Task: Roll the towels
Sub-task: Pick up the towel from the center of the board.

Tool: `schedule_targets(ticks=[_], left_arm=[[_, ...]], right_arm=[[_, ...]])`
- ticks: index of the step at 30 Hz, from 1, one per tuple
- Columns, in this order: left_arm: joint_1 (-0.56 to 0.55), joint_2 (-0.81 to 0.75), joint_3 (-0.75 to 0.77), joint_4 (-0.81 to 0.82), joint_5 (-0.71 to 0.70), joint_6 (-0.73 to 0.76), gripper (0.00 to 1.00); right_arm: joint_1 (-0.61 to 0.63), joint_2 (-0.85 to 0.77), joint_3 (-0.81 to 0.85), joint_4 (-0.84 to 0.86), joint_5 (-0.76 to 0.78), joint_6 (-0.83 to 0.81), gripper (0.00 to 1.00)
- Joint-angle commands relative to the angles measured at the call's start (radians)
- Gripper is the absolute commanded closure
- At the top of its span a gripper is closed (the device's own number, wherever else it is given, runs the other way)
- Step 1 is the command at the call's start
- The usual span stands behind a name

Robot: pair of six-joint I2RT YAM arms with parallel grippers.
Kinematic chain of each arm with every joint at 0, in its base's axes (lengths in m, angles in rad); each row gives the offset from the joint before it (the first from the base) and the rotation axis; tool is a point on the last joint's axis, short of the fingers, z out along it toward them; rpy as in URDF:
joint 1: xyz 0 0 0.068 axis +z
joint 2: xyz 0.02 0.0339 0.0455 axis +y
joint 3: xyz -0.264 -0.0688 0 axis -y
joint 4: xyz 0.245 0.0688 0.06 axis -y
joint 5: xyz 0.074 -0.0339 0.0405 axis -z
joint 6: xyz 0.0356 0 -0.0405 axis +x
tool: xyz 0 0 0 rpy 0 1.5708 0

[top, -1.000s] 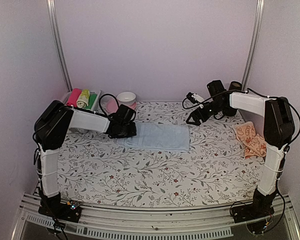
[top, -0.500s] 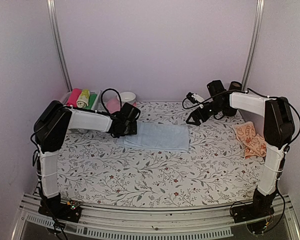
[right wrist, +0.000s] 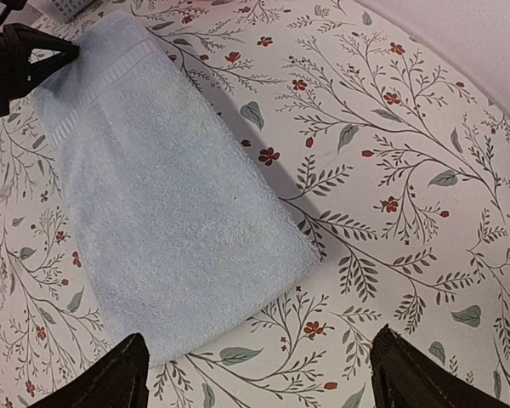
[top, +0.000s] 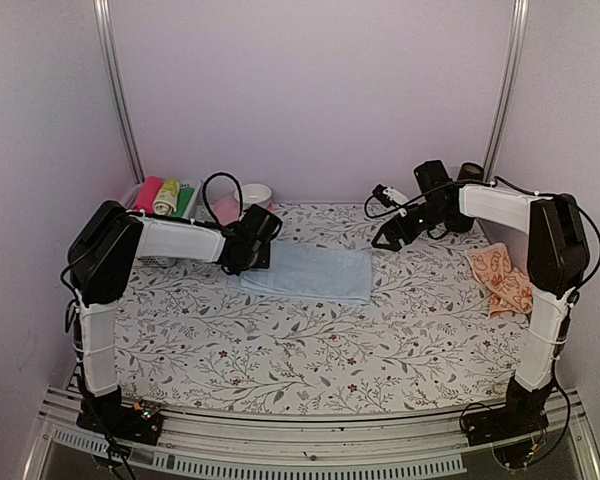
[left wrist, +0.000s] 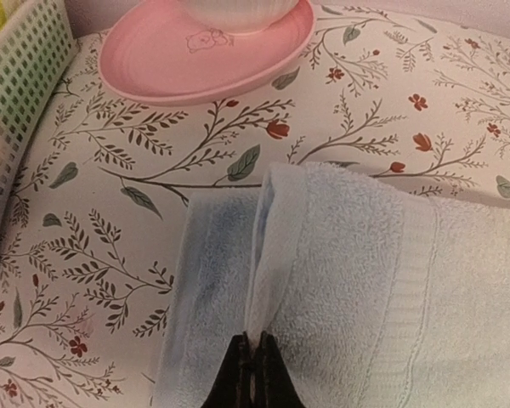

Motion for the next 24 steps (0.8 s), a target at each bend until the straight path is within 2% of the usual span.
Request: schedule_targets(ticks=[1, 11, 24], left_arm=[[-0.010, -0.039, 0.035, -0.016, -0.059, 0.041, 1.00], [-0.053, -0.033, 0.110, -0.023, -0.131, 0.133, 1.00], [-0.148, -0.033, 0.219, -0.059, -0.328, 0.218, 1.00]], right_arm=[[-0.004, 0.011, -0.002, -0.002, -0.016, -0.003, 0.09], [-0.004, 0.025, 0.001, -0.005, -0.014, -0.005, 0.09], [-0.003, 0.028, 0.001, -0.006, -0.013, -0.006, 0.09]])
